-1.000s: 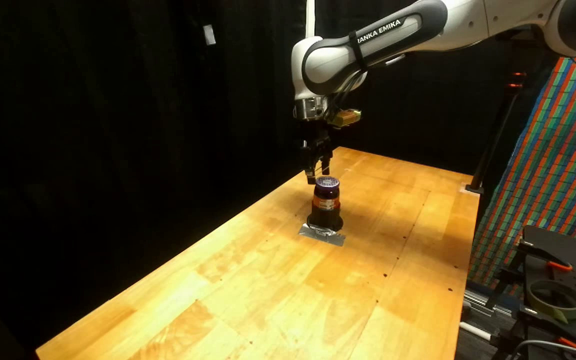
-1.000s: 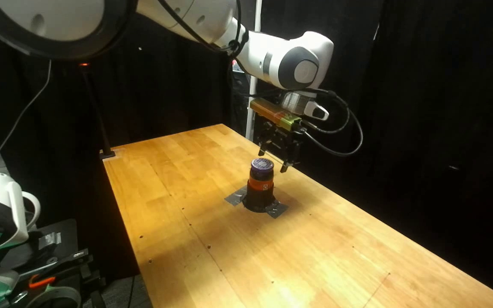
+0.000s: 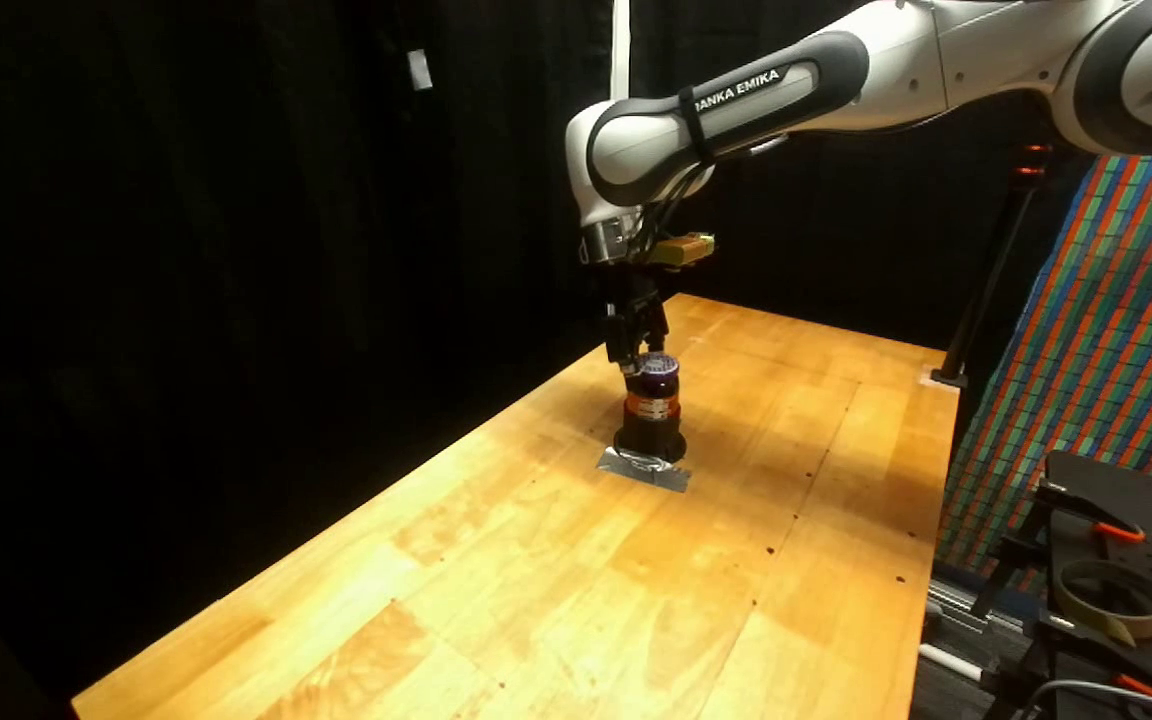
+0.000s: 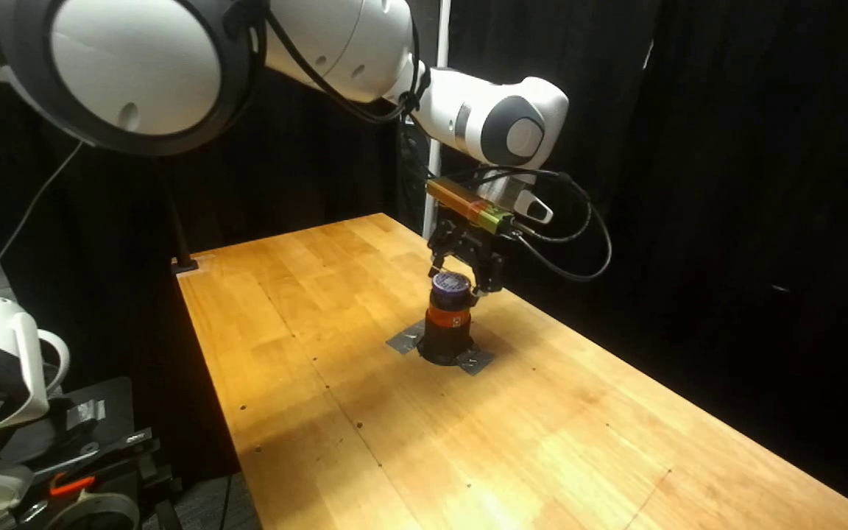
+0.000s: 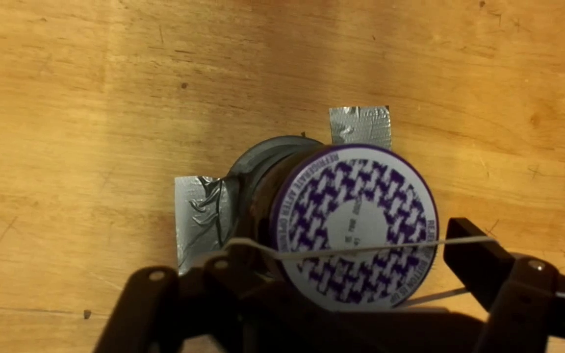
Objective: Put the rubber band around the jar.
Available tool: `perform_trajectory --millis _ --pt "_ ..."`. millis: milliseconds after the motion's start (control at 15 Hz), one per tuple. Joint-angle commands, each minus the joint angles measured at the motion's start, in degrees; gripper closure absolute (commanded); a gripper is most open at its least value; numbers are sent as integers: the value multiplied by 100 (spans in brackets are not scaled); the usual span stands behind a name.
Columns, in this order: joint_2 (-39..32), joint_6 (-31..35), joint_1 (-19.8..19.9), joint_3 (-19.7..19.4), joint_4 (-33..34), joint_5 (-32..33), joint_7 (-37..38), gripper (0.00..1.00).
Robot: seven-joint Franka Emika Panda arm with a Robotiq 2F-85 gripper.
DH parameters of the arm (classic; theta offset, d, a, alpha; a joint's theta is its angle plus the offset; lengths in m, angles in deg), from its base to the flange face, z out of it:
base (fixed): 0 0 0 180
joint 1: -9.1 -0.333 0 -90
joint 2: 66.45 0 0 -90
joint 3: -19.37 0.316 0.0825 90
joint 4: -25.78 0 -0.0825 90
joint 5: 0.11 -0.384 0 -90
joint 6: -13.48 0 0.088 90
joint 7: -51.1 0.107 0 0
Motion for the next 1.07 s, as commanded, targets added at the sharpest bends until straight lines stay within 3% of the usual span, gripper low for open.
perform_trajectory --millis 0,667,1000 --pt "-43 -260 -64 15 167 -21 -148 0" --pt "562 450 -136 -112 -928 167 102 0" --pt "1031 922 -130 -165 -1778 172 340 0"
